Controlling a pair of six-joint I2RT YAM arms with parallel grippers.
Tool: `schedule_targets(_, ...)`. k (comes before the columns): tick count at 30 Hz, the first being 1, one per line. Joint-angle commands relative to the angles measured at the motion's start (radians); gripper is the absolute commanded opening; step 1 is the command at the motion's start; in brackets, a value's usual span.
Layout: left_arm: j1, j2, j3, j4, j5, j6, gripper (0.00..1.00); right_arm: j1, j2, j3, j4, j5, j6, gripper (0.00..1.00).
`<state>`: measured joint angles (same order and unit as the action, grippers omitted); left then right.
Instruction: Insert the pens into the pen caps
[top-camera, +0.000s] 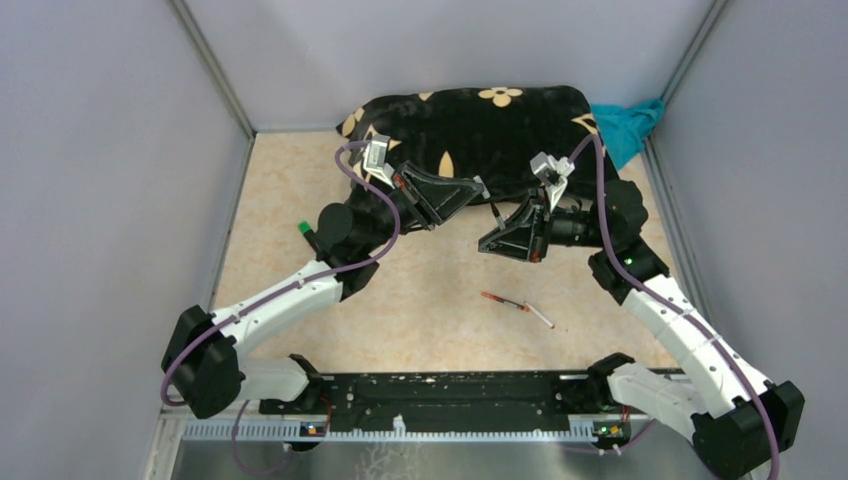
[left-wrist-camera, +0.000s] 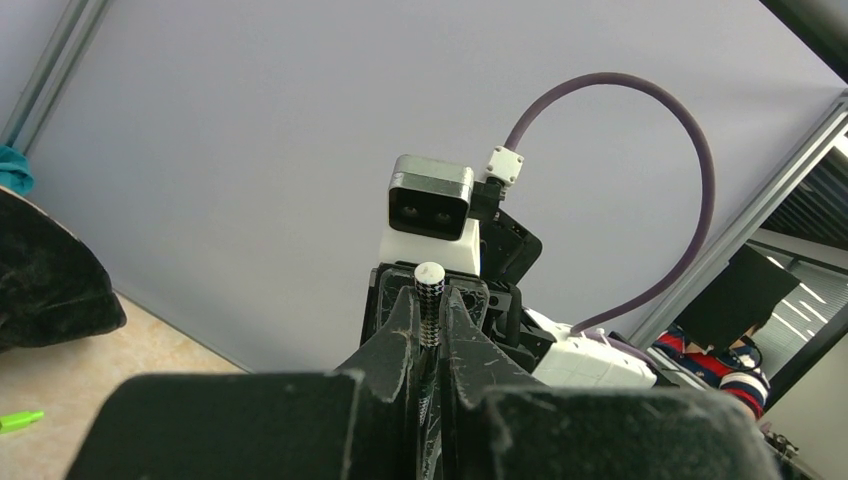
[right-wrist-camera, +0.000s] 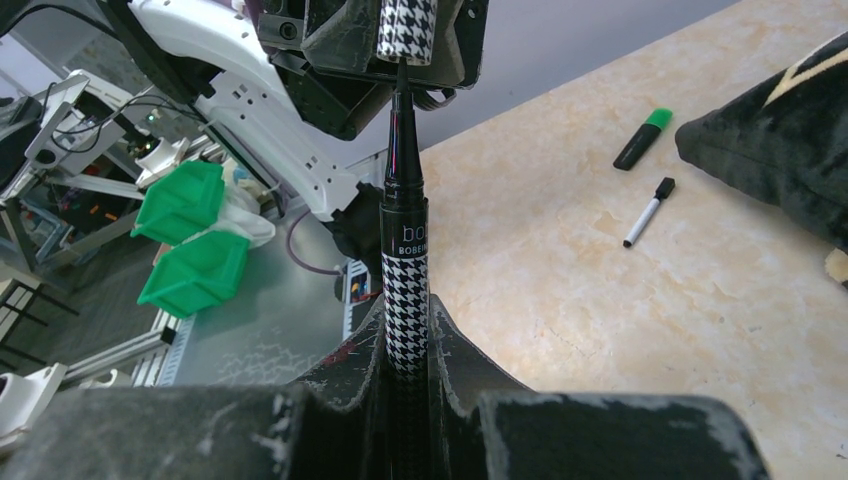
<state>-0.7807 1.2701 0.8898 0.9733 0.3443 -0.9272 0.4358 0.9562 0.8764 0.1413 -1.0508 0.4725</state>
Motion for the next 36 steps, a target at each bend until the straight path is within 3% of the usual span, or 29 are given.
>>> schedule_targets(1, 0.0, 0.009, 0.037, 0.038, 0.031, -0.007, 0.0, 0.01, 0.005, 0.012, 0.021, 0.009, -0.006, 0.0)
schedule_targets(13, 0.0, 0.019, 0.042, 0.002, 0.064, 0.008, 0.0, 0.011, 0.013, 0.03, 0.017, 0.007, -0.008, 0.0)
schedule_targets(25, 0.0, -0.002, 0.073, -0.208, 0.126, 0.116, 0.0, 0.012, 0.021, 0.075, -0.022, 0.007, -0.049, 0.0)
schedule_targets(36, 0.001, -0.059, 0.012, -0.17, 0.054, 0.12, 0.0, 0.012, 0.017, 0.095, -0.064, -0.001, -0.091, 0.0)
